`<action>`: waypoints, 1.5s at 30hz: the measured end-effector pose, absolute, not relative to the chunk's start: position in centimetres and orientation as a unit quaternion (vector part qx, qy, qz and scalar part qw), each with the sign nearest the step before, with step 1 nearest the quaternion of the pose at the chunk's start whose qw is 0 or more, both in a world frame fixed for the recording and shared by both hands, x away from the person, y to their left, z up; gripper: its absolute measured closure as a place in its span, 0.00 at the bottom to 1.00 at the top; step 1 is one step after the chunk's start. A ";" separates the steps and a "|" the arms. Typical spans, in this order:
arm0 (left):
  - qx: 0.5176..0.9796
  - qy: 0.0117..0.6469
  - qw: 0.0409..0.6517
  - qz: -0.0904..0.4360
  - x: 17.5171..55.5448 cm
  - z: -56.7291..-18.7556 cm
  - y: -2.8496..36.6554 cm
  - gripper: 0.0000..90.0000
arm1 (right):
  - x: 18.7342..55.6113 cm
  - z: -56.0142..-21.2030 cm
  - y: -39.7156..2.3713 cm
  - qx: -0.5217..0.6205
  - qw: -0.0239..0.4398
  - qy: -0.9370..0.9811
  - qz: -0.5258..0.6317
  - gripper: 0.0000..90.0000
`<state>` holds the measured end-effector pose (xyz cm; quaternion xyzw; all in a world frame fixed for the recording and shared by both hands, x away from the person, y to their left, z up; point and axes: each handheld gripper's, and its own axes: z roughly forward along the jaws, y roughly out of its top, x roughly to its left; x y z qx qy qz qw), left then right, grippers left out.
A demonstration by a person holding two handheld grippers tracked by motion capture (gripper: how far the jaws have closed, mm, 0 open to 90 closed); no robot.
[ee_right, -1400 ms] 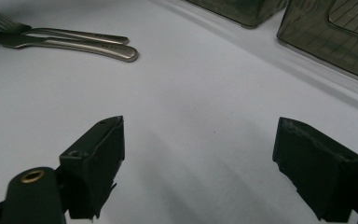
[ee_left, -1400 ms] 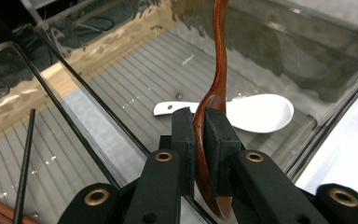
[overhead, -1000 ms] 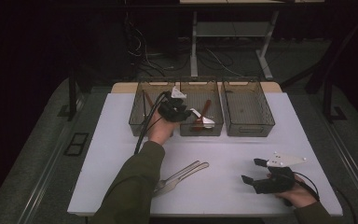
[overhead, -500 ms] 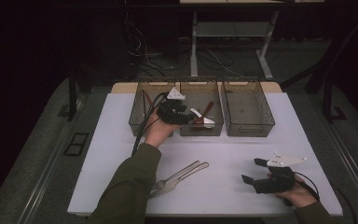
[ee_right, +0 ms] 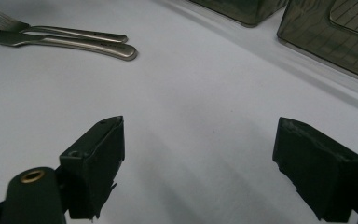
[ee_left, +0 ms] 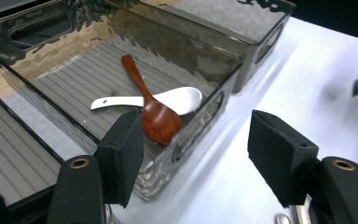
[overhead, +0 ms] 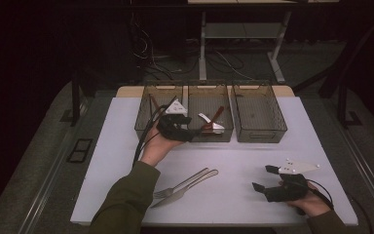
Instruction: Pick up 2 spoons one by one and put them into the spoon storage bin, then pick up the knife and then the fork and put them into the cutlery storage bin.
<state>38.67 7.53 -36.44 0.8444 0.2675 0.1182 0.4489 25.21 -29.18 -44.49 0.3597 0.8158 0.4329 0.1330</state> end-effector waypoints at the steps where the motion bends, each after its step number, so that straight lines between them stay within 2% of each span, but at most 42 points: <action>1: 0.843 0.268 0.452 0.118 38.3 -36.5 7.6 0.39 | 25.2 -44.5 -29.2 0.360 0.133 0.815 0.434 0.18; 14: 0.845 0.256 0.457 0.108 34.9 -37.5 9.3 0.33 | 25.3 -44.4 -29.2 0.359 0.134 0.814 0.436 0.18; 26: 0.850 0.253 0.452 0.097 32.3 -38.9 11.1 0.34 | 25.3 -44.5 -29.2 0.359 0.133 0.816 0.434 0.18; 34: 0.843 0.262 0.460 0.088 30.4 -39.9 12.9 0.45 | 25.2 -44.5 -29.2 0.360 0.132 0.815 0.434 0.18; 45: 0.853 0.262 0.447 0.064 28.7 -41.9 13.4 0.72 | 25.2 -44.5 -29.1 0.357 0.133 0.817 0.433 0.18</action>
